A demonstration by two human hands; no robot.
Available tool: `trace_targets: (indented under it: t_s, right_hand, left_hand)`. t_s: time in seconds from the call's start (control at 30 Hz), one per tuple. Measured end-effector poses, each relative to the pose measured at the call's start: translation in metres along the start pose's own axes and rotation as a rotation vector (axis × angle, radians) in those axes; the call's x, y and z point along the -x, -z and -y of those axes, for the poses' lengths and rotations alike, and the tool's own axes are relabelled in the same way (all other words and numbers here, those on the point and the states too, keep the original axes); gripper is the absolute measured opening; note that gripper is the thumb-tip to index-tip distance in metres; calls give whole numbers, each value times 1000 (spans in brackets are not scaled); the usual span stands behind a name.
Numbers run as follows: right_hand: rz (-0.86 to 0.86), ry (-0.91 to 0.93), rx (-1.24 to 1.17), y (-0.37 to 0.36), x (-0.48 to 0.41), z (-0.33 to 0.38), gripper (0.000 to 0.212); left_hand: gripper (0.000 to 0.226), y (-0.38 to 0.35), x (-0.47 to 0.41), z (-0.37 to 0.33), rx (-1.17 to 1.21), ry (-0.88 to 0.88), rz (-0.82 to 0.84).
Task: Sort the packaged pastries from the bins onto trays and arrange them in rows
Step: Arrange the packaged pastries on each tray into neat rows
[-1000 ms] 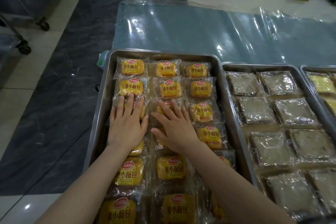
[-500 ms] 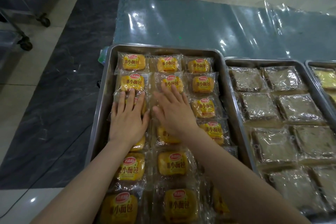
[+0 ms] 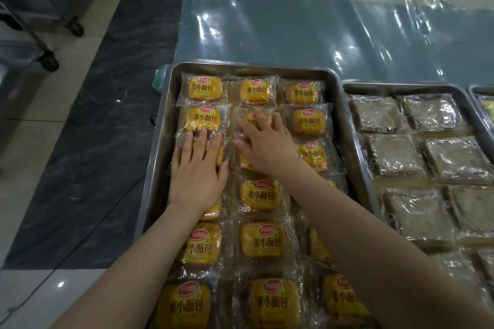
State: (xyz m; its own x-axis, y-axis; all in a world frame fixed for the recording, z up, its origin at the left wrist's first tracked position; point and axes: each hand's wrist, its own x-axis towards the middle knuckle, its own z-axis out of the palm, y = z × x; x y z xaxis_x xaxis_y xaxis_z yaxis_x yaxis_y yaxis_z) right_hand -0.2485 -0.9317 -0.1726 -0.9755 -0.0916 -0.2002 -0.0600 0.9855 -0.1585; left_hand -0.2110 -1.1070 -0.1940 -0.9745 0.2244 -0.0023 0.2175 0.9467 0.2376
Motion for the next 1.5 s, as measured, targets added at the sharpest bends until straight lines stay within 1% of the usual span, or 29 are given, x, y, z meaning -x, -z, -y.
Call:
trace_targets:
  t_s: [0.07, 0.2, 0.27, 0.37, 0.5, 0.63, 0.87, 0.97, 1.03, 1.13, 1.23, 1.37, 1.43, 1.5]
  right_hand:
    - [-13, 5, -10, -1, 0, -1, 62]
    - [-149, 14, -27, 0, -7, -3, 64]
    - [-163, 1, -27, 4, -18, -8, 66]
    - [-123, 10, 1, 11, -40, -16, 66]
    - [-58, 99, 113, 14, -64, -17, 72]
    - [16, 109, 80, 11, -74, -13, 77]
    - [28, 112, 166, 10, -80, -14, 78]
    - [48, 93, 166, 12, -80, -12, 77]
    - [48, 89, 100, 16, -77, -10, 75]
    - [-67, 64, -2, 22, -65, -14, 71]
    - [-155, 5, 30, 21, -46, -35, 68]
    - [-154, -138, 20, 21, -33, -75, 56]
    - [-132, -179, 24, 18, -33, -88, 56]
    - [-111, -168, 43, 15, -35, -94, 59]
  left_hand:
    - [59, 1, 0, 0, -2, 1, 2]
    - [60, 2, 0, -1, -1, 2, 5]
    - [60, 3, 0, -2, 3, 0, 1]
    - [60, 3, 0, -3, -3, 4, 4]
    - [59, 2, -1, -2, -9, 15, 7]
    - [59, 2, -1, -3, 3, 17, 4]
    - [59, 3, 0, -3, 6, 11, -4]
    - [59, 3, 0, -3, -2, 17, 2]
    - [59, 4, 0, -3, -3, 15, 7]
    - [59, 5, 0, -3, 1, 11, 10]
    - [59, 4, 0, -3, -1, 7, 10]
    - [59, 5, 0, -3, -4, 5, 15]
    - [59, 5, 0, -3, -5, 9, 21]
    - [59, 5, -1, -3, -7, 9, 27]
